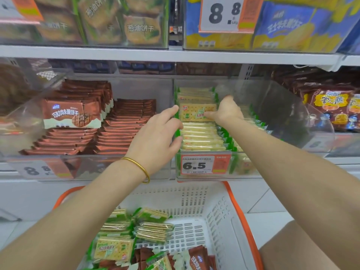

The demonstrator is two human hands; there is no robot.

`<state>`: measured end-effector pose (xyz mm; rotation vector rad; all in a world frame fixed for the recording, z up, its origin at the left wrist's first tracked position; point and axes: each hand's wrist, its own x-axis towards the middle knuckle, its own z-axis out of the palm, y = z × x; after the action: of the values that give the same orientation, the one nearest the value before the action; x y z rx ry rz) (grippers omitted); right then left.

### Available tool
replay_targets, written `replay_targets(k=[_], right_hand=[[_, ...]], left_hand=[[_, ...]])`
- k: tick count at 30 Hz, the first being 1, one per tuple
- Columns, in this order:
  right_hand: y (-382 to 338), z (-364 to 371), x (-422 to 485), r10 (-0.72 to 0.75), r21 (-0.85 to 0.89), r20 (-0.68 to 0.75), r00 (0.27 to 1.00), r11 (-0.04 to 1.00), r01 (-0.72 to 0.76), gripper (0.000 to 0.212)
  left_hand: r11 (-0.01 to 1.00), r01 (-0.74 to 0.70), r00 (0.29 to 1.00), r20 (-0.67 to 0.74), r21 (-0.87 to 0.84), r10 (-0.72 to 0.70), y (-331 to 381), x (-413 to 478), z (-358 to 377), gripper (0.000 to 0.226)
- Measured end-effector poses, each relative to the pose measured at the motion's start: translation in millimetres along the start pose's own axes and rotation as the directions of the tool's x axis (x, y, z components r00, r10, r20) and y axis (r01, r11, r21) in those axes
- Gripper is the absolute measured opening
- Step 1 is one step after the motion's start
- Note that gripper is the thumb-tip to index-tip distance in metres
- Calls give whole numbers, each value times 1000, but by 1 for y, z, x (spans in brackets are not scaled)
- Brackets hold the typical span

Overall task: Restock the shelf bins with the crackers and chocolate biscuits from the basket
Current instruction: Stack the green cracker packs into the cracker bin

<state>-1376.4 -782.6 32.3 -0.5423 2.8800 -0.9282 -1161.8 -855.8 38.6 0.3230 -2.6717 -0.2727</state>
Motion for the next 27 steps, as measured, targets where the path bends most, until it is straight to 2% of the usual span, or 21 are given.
replay_targets(k=[3,5,7,9,11,13,14,16,18,20,23,25,27], right_hand=[[1,-3,-3,4,7,-3,1000,1000,-4,83],[-1,-10,-8,7,44,-21,1000,999,-6,82],[-3,-22,-23,-57,116,-88,995,991,67,66],[-5,-39,-61,-196,260,-117,974,940,221,38],[-1,-48,-118,-357,431,-23,934,839,331,24],[10,-33,-173,-485,502,225,845,801,326,20],[20,-13,-193,-503,449,386,773,835,318,17],[43,43,-219,-424,253,669,611,902,350,14],[74,110,-231,-274,39,807,522,908,417,6],[104,167,-238,-188,-79,858,478,871,485,36],[125,220,-253,-178,-110,873,455,836,538,68],[128,238,-263,-172,-182,856,487,782,596,70],[129,242,-270,-154,-264,849,505,704,659,62]], left_hand=[[998,9,1000,25,-59,-7,1,-2,0,31],[995,-11,1000,8,-101,12,1,-9,2,32],[989,-41,997,-73,-142,31,2,-22,3,29],[974,-59,987,-157,-218,24,8,-45,2,27],[954,-71,986,-162,-290,24,10,-79,8,27],[954,-42,999,-28,-297,35,4,-119,24,25],[962,-7,997,77,-272,29,-2,-138,35,26],[972,106,952,304,-209,-38,-20,-173,57,25],[950,257,871,468,-175,-150,-38,-197,73,22],[932,345,796,560,-110,-228,-52,-209,84,23],[947,317,697,667,46,-265,-60,-213,95,28],[948,309,683,675,78,-278,-59,-212,101,29],[944,319,665,689,86,-288,-58,-212,104,30]])
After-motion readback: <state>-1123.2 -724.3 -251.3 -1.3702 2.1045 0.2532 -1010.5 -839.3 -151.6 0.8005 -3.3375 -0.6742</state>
